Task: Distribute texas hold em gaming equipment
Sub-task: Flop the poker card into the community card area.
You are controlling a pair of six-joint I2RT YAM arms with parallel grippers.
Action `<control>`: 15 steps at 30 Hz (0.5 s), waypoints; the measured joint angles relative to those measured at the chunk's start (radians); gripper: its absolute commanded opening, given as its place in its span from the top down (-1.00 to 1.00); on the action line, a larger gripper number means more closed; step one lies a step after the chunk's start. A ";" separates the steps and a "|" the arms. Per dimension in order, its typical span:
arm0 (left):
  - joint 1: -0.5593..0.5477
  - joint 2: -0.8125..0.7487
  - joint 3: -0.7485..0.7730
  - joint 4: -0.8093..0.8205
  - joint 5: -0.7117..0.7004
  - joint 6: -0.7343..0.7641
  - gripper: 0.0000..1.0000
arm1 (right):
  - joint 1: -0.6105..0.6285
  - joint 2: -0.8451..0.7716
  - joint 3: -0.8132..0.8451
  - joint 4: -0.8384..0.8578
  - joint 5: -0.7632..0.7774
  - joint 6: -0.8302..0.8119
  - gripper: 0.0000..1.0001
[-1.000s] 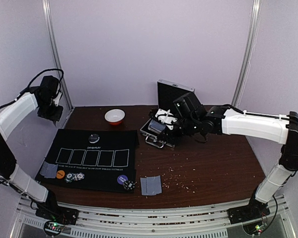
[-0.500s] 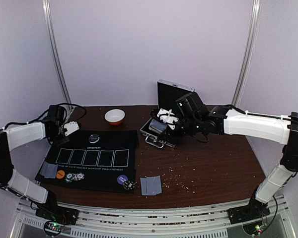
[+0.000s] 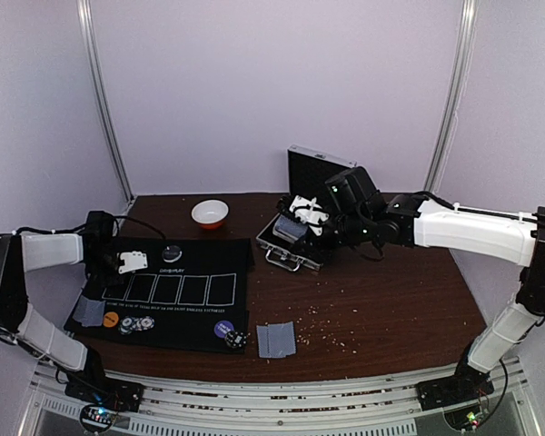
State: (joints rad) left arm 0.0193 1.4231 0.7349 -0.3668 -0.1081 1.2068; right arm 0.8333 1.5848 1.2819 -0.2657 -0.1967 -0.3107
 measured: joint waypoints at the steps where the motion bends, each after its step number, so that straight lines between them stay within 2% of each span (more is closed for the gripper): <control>1: 0.004 0.004 -0.001 -0.010 -0.001 0.014 1.00 | 0.000 0.000 0.000 0.000 0.000 0.000 0.18; 3: 0.008 0.017 -0.005 -0.024 -0.004 0.034 0.99 | 0.000 -0.002 0.000 0.000 -0.002 0.000 0.18; 8: 0.008 0.040 -0.009 -0.085 0.002 0.058 0.67 | 0.000 -0.009 0.000 0.000 -0.003 0.000 0.18; 10: 0.010 0.040 -0.009 -0.111 0.008 0.058 0.52 | 0.000 -0.013 0.000 0.000 -0.003 0.000 0.18; 15: 0.018 0.040 -0.013 -0.146 0.009 0.058 0.00 | 0.000 -0.019 0.000 0.000 -0.003 0.000 0.18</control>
State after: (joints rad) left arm 0.0376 1.4635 0.7216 -0.5133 -0.0990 1.2644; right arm 0.8333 1.5658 1.2819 -0.2653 -0.1993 -0.3111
